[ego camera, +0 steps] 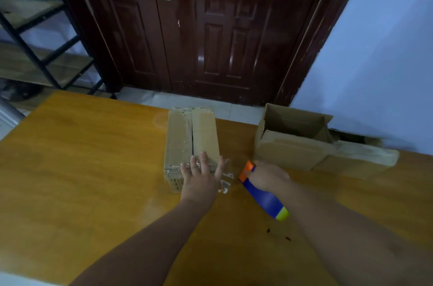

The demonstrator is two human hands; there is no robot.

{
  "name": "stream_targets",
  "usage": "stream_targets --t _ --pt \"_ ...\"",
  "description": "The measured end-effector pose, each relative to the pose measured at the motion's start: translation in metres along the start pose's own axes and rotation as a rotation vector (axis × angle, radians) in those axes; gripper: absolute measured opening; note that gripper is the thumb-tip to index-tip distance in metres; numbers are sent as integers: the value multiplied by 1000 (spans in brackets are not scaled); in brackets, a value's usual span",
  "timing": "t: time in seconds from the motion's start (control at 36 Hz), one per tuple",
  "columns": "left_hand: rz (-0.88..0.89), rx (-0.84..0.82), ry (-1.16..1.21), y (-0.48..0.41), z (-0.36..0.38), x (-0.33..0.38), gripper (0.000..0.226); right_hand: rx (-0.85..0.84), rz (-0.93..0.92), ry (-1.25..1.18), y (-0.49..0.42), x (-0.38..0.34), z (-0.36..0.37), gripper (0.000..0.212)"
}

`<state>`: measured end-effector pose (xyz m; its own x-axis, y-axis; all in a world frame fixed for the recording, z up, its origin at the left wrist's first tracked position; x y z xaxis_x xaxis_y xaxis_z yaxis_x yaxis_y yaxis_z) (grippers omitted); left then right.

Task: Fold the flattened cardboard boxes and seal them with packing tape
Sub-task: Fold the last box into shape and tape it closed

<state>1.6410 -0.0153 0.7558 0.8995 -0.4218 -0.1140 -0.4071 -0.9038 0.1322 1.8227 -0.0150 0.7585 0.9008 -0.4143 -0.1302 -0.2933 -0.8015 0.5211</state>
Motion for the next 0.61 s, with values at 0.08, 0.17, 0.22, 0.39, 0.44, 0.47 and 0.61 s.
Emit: stream_targets --t 0.08,0.17,0.22,0.39,0.44,0.47,0.61 --pt "19 -32 -33 1 -5 -1 72 130 -53 162 8 -2 4 49" --pt "47 -51 -54 1 -9 -2 72 149 -131 322 14 -3 17 52" --pt "64 -72 -72 -1 -12 -2 71 130 -150 390 17 -1 27 56" --pt "47 -129 -90 -6 -12 5 66 108 -245 395 25 2 46 61" --pt "29 -118 -92 -6 -10 7 62 122 -274 370 29 2 50 60" --pt "26 -116 -95 -6 -9 8 62 129 -282 360 30 2 52 60" --pt "49 -84 -118 -2 -4 9 77 154 -311 336 28 2 64 64"
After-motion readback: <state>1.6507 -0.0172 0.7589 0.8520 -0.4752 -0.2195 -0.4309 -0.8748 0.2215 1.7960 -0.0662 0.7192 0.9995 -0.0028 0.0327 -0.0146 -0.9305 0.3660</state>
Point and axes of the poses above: each hand's wrist, its own y-axis away from the middle knuckle, its own z-axis out of the palm, x = y × z, the point moved 4 cm from there along -y, towards the middle knuckle, and after that the axes turned 3 degrees about x, right-handed, at the moved point
